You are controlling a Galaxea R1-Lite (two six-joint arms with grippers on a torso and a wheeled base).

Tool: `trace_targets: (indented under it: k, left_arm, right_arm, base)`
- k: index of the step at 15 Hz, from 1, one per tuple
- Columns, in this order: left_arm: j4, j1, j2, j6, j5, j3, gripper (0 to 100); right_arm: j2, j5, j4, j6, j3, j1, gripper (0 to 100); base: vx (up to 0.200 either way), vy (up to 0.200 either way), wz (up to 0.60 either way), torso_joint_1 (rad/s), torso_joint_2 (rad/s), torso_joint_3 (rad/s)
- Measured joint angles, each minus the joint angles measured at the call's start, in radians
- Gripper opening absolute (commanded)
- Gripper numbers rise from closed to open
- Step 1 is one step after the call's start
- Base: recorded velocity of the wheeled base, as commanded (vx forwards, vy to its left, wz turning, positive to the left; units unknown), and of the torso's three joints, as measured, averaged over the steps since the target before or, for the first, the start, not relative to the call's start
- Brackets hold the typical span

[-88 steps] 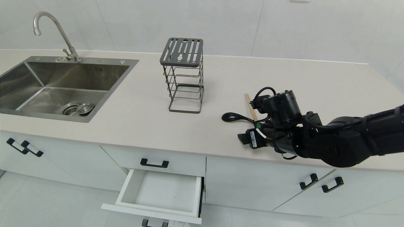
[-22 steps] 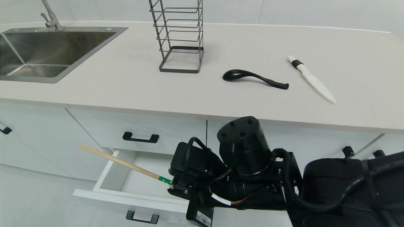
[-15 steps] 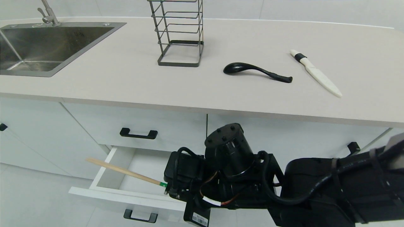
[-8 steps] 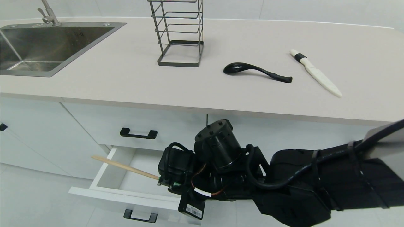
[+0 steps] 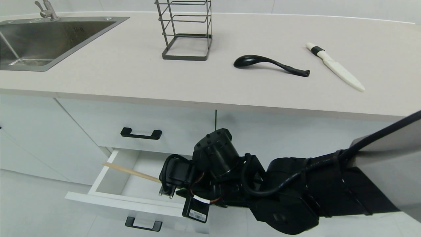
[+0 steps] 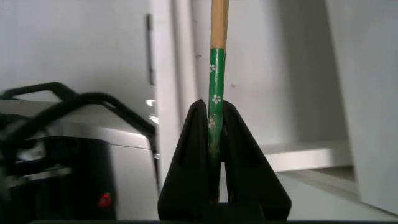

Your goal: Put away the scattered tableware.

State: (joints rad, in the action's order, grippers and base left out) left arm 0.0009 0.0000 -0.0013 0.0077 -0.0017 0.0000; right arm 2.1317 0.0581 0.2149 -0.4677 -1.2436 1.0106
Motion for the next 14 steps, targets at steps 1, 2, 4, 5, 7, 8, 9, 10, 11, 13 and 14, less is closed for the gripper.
trace_targets:
  k: [1, 2, 4, 5, 7, 8, 9, 10, 11, 13, 14]
  left_arm:
    - [0.0, 0.0, 0.0, 0.0, 0.0, 0.0, 100]
    - [0.0, 0.0, 0.0, 0.0, 0.0, 0.0, 100]
    - [0.0, 0.0, 0.0, 0.0, 0.0, 0.0, 100]
    - [-0.001, 0.0, 0.0, 0.0, 0.0, 0.0, 100]
    - [-0.001, 0.0, 0.0, 0.0, 0.0, 0.0, 100]
    - [-0.001, 0.0, 0.0, 0.0, 0.0, 0.0, 100]
    - [-0.001, 0.0, 0.0, 0.0, 0.0, 0.0, 100]
    - [-0.001, 0.0, 0.0, 0.0, 0.0, 0.0, 100]
    - [-0.001, 0.0, 0.0, 0.0, 0.0, 0.0, 100]
    - [-0.001, 0.0, 0.0, 0.0, 0.0, 0.0, 100]
    - [-0.001, 0.0, 0.0, 0.0, 0.0, 0.0, 100]
  right_arm:
    - [0.005, -0.038, 0.0, -0.006, -0.02, 0.0, 0]
    - [0.01, -0.044, 0.0, -0.007, -0.037, 0.001, 0]
    - [0.027, -0.049, 0.0, -0.001, -0.061, 0.003, 0]
    - [0.04, -0.051, -0.001, -0.002, -0.071, 0.003, 0]
    - [0.072, -0.053, -0.001, -0.015, -0.089, 0.003, 0]
    - [0.093, -0.053, -0.002, -0.027, -0.102, 0.002, 0]
    - [0.109, -0.053, -0.001, -0.03, -0.113, 0.001, 0]
    - [0.126, -0.053, -0.002, -0.031, -0.119, 0.001, 0]
    - [0.14, -0.054, -0.001, -0.032, -0.123, -0.003, 0]
    - [0.164, -0.056, -0.001, -0.032, -0.132, -0.007, 0]
    - [0.176, -0.072, 0.0, -0.032, -0.137, -0.009, 0]
  base:
    - [0.0, 0.0, 0.0, -0.012, 0.06, 0.041]
    - [0.0, 0.0, 0.0, 0.0, 0.0, 0.0]
    - [0.0, 0.0, 0.0, 0.0, 0.0, 0.0]
    - [0.0, 0.0, 0.0, 0.0, 0.0, 0.0]
    - [0.0, 0.0, 0.0, 0.0, 0.0, 0.0]
    - [0.0, 0.0, 0.0, 0.0, 0.0, 0.0]
    - [0.0, 0.0, 0.0, 0.0, 0.0, 0.0]
    - [0.0, 0.0, 0.0, 0.0, 0.0, 0.0]
    - [0.0, 0.0, 0.0, 0.0, 0.0, 0.0]
    - [0.0, 0.0, 0.0, 0.0, 0.0, 0.0]
    - [0.0, 0.0, 0.0, 0.0, 0.0, 0.0]
